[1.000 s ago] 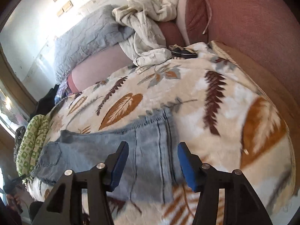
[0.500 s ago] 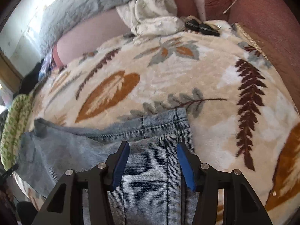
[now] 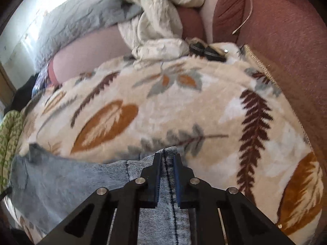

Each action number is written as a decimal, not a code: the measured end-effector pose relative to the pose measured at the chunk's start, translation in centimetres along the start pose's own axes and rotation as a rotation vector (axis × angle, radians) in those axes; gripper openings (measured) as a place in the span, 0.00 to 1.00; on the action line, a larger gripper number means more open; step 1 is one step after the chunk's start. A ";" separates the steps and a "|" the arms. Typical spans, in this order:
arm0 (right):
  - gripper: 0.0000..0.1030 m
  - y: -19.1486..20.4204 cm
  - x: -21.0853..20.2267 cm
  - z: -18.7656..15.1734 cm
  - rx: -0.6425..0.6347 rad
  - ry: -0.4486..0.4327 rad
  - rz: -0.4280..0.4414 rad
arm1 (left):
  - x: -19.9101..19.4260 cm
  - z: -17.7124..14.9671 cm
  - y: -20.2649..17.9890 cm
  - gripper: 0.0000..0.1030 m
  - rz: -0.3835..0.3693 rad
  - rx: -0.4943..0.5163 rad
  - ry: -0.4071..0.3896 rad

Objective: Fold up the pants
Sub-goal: 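Open both tools to release the hems on the folded jeans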

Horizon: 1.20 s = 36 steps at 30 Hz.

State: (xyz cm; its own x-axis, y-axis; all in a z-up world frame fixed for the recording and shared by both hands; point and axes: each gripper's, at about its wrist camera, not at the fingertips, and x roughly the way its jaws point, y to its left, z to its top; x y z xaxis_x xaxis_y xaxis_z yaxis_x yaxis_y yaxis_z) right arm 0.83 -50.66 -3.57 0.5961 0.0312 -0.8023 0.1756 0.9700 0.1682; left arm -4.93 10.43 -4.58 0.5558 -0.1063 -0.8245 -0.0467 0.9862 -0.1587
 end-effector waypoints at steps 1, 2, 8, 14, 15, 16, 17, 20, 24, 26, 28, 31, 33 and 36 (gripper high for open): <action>0.11 0.0 0.1 0.3 0.010 -0.012 -0.005 | 0.1 0.0 -0.1 0.05 0.001 0.002 0.001; 0.11 0.0 0.1 0.6 0.018 -0.025 -0.014 | 0.2 0.0 0.0 0.05 0.000 0.002 0.001; 0.14 0.5 2.3 0.9 0.025 -0.003 -0.058 | 0.7 -0.7 0.3 0.06 -0.016 -0.001 -0.018; 0.19 0.9 1.5 -0.7 -0.004 0.017 -0.116 | 0.9 -1.0 1.0 0.06 -0.057 0.002 -0.028; 0.20 1.0 0.5 -1.0 -0.008 -0.001 -0.129 | 0.8 -0.9 1.5 0.06 -0.081 -0.020 -0.028; 0.20 1.3 -0.3 -1.2 -0.015 -0.020 -0.136 | 0.7 -0.9 2.0 0.06 -0.108 -0.049 -0.029; 0.24 1.7 -1.2 -1.5 -0.024 -0.043 -0.133 | 0.6 -0.9 2.3 0.06 -0.124 -0.068 -0.032; 0.60 3.2 -3.7 -3.0 -0.054 -0.081 -0.090 | -0.1 -0.8 2.5 0.06 -0.136 -0.069 -0.053; 0.64 6.5 -4.3 -5.2 -0.105 -0.042 -0.017 | -1.3 -0.9 1.2 0.17 -0.096 0.022 -0.112; 0.64 8.0 -3.7 -6.4 -0.107 0.013 0.014 | -2.2 -1.0 0.6 0.47 -0.080 0.060 -0.155; 0.64 9.3 -3.2 -7.3 -0.108 0.053 0.037 | -3.1 -1.3 0.2 0.61 -0.077 0.090 -0.208; 0.64 11.2 -2.6 -8.5 -0.123 0.088 0.041 | -3.5 -1.4 0.1 0.61 -0.091 0.121 -0.213; 0.64 12.5 -2.5 -9.2 -0.135 0.097 0.034 | -2.9 -1.7 -0.2 0.61 -0.069 0.152 -0.185; 0.64 13.7 -2.6 -9.8 -0.128 0.102 0.042 | -1.9 -1.9 -0.5 0.61 -0.051 0.191 -0.139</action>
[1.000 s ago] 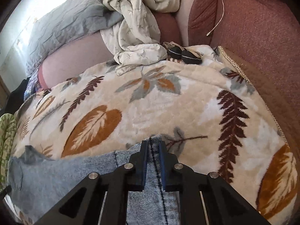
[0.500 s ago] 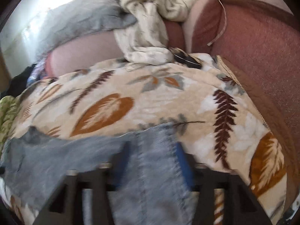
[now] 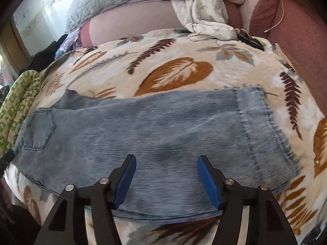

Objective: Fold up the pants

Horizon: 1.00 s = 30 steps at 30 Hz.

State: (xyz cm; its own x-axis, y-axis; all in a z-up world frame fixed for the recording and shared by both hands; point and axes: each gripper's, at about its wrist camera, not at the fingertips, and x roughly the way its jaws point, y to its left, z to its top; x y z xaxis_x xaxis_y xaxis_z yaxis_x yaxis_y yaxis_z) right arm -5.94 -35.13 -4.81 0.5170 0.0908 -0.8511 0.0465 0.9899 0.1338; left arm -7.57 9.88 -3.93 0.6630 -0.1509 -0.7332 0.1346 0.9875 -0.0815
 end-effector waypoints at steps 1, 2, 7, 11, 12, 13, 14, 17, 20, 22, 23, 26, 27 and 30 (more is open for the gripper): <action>0.64 0.5 0.1 -0.2 0.005 0.001 0.003 | 0.4 -0.1 -0.1 0.61 0.004 0.011 0.022; 0.64 1.0 0.1 -0.3 0.003 0.003 -0.003 | 0.8 -0.3 -0.3 0.61 0.009 0.019 0.038; 0.64 3.1 1.1 -1.4 -0.045 0.051 -0.022 | 1.6 -0.9 -0.6 0.61 0.013 0.060 0.084; 0.64 3.7 2.1 -2.9 -0.091 0.114 -0.067 | 1.5 -1.4 -0.3 0.61 -0.012 0.082 0.098; 0.64 3.9 2.0 -3.0 -0.101 0.117 -0.073 | 1.3 -1.5 -0.2 0.61 -0.019 0.082 0.096; 0.64 4.0 1.9 -3.0 -0.107 0.129 -0.078 | 1.1 -1.5 -0.2 0.61 -0.024 0.079 0.093; 0.64 4.1 1.8 -2.8 -0.107 0.143 -0.081 | 0.8 -1.5 -0.1 0.61 -0.026 0.072 0.087; 0.64 5.1 1.1 -1.5 -0.119 0.149 -0.035 | -0.5 -1.1 -0.6 0.61 -0.032 0.066 0.027; 0.64 7.3 0.3 0.7 -0.141 0.102 0.023 | -1.7 -0.4 -2.4 0.62 -0.049 0.088 -0.053; 0.64 9.8 0.0 2.6 -0.176 0.044 0.049 | -1.6 -0.1 -3.7 0.65 -0.058 0.095 -0.070; 0.64 10.8 0.0 3.1 -0.192 0.023 0.056 | -1.2 0.1 -4.4 0.66 -0.067 0.096 -0.063; 0.64 14.6 0.9 5.4 -0.262 -0.021 0.079 | 0.2 0.6 -6.4 0.66 -0.102 0.106 -0.017; 0.64 15.6 1.3 6.0 -0.281 -0.025 0.097 | 0.6 0.6 -7.1 0.66 -0.116 0.118 -0.007; 0.64 17.9 3.2 8.5 -0.330 -0.032 0.163 | 1.1 0.8 -8.5 0.66 -0.151 0.146 0.005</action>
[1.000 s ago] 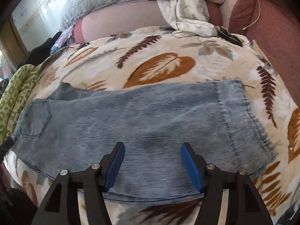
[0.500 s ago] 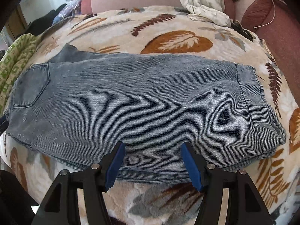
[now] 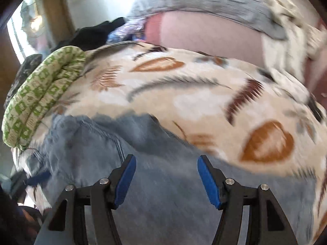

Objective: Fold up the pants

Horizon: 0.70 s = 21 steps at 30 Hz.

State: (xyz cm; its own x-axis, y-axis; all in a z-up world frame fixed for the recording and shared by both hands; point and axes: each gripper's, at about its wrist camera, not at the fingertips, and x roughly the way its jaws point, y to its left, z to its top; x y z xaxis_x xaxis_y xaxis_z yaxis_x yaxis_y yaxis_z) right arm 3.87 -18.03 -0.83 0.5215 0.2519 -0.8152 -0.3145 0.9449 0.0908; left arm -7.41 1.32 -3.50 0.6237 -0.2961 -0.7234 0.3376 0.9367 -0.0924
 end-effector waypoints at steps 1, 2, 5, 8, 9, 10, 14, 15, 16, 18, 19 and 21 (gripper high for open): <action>0.64 0.2 0.7 0.7 -0.010 0.004 0.020 | 0.2 0.1 -0.1 0.66 -0.020 -0.002 0.008; 0.64 0.2 1.4 1.2 -0.014 0.012 0.039 | 0.5 0.1 -0.2 0.66 -0.032 -0.007 0.018; 0.64 0.2 3.9 2.6 -0.023 0.056 0.096 | 1.6 0.0 0.1 0.66 -0.050 -0.043 0.076; 0.64 -0.2 5.7 3.4 -0.002 0.091 0.148 | 2.1 0.0 0.8 0.66 -0.076 -0.085 0.097; 0.64 -0.3 6.2 3.6 0.001 0.100 0.166 | 2.1 0.0 1.0 0.66 -0.080 -0.093 0.097; 0.64 -0.2 6.8 3.8 -0.003 0.110 0.181 | 2.2 0.1 1.1 0.66 -0.084 -0.097 0.101; 0.64 0.0 8.4 3.8 -0.029 0.144 0.181 | 2.5 -0.1 0.6 0.66 -0.070 -0.072 0.116; 0.63 0.2 8.7 3.8 -0.037 0.149 0.179 | 2.5 -0.1 0.4 0.66 -0.066 -0.060 0.117; 0.62 0.4 9.0 3.9 -0.050 0.154 0.171 | 2.5 -0.2 0.1 0.66 -0.066 -0.048 0.119; 0.38 0.6 9.4 3.8 -0.072 0.170 0.173 | 2.6 -0.2 0.0 0.66 -0.069 -0.034 0.124; 0.33 0.9 9.7 3.8 -0.083 0.184 0.176 | 2.6 -0.3 -0.1 0.66 -0.067 -0.027 0.126; 0.20 1.4 9.8 3.7 -0.109 0.189 0.167 | 2.6 -0.4 -0.2 0.66 -0.059 -0.009 0.130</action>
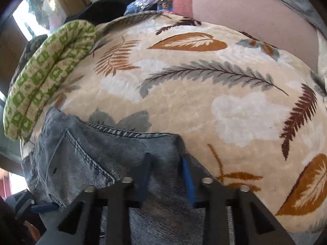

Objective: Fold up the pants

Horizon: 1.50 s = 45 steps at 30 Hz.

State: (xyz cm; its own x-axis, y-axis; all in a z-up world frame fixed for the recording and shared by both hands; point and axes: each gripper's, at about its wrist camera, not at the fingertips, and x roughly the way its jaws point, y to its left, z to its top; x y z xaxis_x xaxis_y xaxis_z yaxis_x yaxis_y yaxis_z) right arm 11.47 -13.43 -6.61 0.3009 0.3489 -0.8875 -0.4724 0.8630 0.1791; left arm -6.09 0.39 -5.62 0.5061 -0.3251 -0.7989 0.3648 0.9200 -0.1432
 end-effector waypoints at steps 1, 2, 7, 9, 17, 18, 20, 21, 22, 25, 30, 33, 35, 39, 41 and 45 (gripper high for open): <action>0.19 0.4 0.1 0.1 -0.016 0.004 -0.010 | 0.1 0.0 0.0 0.66 0.002 0.004 0.001; 0.19 0.7 0.2 0.1 -0.022 0.003 -0.028 | 0.1 0.0 0.0 0.66 0.005 0.010 0.002; 0.11 0.1 -0.3 1.1 0.039 -0.053 -0.059 | 0.0 -0.1 0.0 0.66 0.002 0.017 0.005; 0.09 -0.5 -0.1 1.4 0.066 -0.064 -0.063 | 0.0 -0.1 0.0 0.66 -0.002 0.020 0.005; 0.10 -1.5 0.8 0.8 0.133 -0.055 -0.025 | -0.1 -0.4 -0.2 0.66 0.001 0.056 0.009; 0.10 -1.7 0.1 0.7 0.143 -0.071 -0.015 | -0.1 -0.4 -0.2 0.66 0.002 0.061 0.008; 0.10 -1.8 -1.9 0.2 0.150 -0.109 -0.008 | -0.1 -0.4 -0.2 0.66 0.002 0.060 0.006; 0.10 -1.9 -3.1 -0.3 0.150 -0.133 -0.011 | -0.1 -0.4 -0.2 0.66 0.001 0.057 0.005; 0.10 -2.0 -4.0 -0.7 0.154 -0.148 -0.012 | -0.1 -0.4 -0.1 0.66 0.000 0.052 0.004; 0.19 -3.0 -7.7 -3.2 0.197 -0.194 -0.019 | -0.2 -0.3 0.0 0.66 -0.001 0.039 -0.004; 0.57 -6.2 -13.9 -9.4 0.322 -0.293 -0.071 | -0.4 -0.1 0.5 0.66 -0.019 -0.013 -0.026; 0.57 -8.3 -17.5 -13.8 0.412 -0.357 -0.098 | -0.5 0.2 0.7 0.66 -0.030 -0.048 -0.047; 0.59 -9.6 -19.6 -16.6 0.474 -0.415 -0.110 | -0.8 0.4 0.7 0.66 -0.028 -0.064 -0.074; 0.64 -11.1 -22.9 -22.1 0.604 -0.537 -0.174 | -1.5 0.6 0.6 0.66 0.025 -0.059 -0.141; 0.64 -11.7 -23.9 -24.8 0.669 -0.584 -0.170 | -2.0 0.7 0.3 0.66 0.063 -0.037 -0.177; 0.70 -12.7 -25.4 -29.9 0.785 -0.673 -0.179 | -2.3 0.5 -0.6 0.75 0.121 0.020 -0.220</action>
State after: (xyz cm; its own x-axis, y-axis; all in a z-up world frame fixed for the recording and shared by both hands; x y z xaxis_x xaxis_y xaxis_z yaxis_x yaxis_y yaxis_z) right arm -14.98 -44.15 0.95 0.8255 0.1161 -0.5523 0.2220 0.8329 0.5070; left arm -7.10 0.51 -3.38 0.7043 -0.2541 -0.6628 0.3049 0.9515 -0.0408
